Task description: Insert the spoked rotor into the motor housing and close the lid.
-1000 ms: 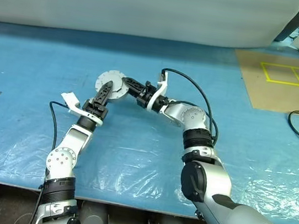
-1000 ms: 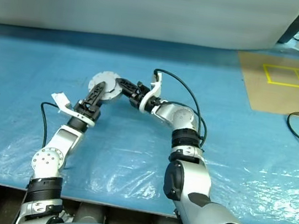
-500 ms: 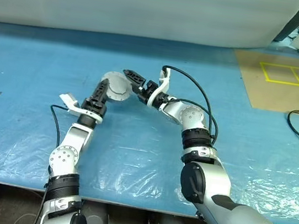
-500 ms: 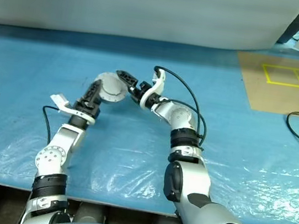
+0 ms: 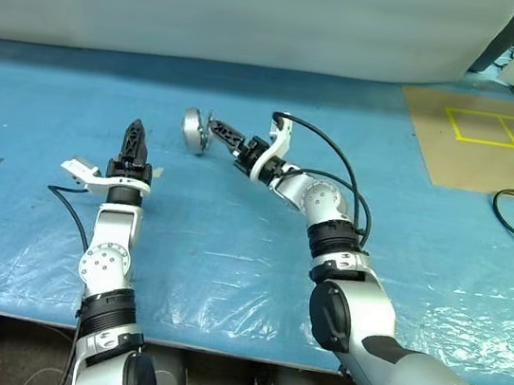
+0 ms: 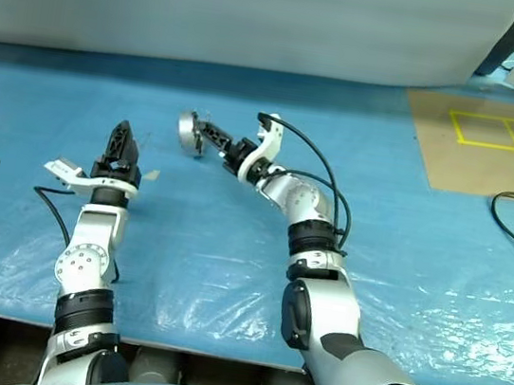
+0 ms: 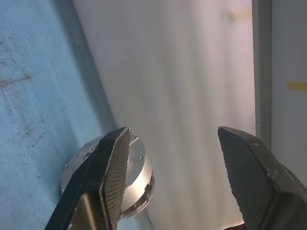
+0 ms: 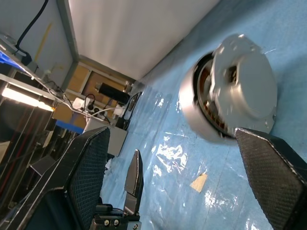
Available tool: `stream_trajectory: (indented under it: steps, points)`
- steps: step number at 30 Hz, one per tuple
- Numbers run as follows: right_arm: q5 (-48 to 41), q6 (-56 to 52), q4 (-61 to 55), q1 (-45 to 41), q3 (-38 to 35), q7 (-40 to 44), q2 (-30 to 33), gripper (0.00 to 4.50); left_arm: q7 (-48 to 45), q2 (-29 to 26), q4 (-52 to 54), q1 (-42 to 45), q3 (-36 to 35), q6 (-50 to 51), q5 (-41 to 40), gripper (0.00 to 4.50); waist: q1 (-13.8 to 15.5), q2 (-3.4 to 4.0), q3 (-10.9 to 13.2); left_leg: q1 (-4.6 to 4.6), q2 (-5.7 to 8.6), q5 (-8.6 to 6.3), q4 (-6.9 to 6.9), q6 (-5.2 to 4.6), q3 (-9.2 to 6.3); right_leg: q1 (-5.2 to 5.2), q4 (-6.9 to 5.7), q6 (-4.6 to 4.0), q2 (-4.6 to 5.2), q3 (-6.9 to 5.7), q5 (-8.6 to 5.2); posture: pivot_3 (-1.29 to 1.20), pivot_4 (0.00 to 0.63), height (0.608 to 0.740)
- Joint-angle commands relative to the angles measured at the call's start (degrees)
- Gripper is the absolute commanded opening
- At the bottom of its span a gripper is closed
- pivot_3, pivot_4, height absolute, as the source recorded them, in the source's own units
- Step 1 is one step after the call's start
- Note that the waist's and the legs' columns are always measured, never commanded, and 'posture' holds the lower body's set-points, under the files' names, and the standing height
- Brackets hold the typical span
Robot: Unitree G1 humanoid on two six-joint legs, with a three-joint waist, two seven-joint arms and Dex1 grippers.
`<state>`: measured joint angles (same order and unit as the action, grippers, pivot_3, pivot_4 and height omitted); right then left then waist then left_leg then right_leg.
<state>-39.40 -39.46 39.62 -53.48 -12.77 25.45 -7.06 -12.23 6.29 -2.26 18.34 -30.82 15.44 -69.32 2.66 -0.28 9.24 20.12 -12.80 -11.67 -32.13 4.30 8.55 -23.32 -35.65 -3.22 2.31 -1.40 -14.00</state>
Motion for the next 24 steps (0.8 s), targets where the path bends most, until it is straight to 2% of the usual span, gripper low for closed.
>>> stream_trajectory:
  steps: [1,24]
  points:
    - [0.28,1.39,-1.61,1.09,0.67,0.81,-3.69,4.35,-0.09,-0.22,1.30,0.36,0.49,-0.88,0.52,3.02,0.01,0.00,0.00,0.00,0.00,0.00,0.00,0.00,0.00,0.00,0.00,0.00,0.00,0.00,0.00,0.00,0.150,0.740]
    - [0.69,1.47,-1.84,1.44,1.06,1.08,-4.02,4.35,0.34,0.05,2.05,-0.18,0.99,-0.44,0.58,3.02,-0.01,0.00,0.00,-0.01,0.00,0.00,0.00,0.00,0.00,0.00,0.00,0.00,0.00,0.00,0.00,0.00,0.150,0.740]
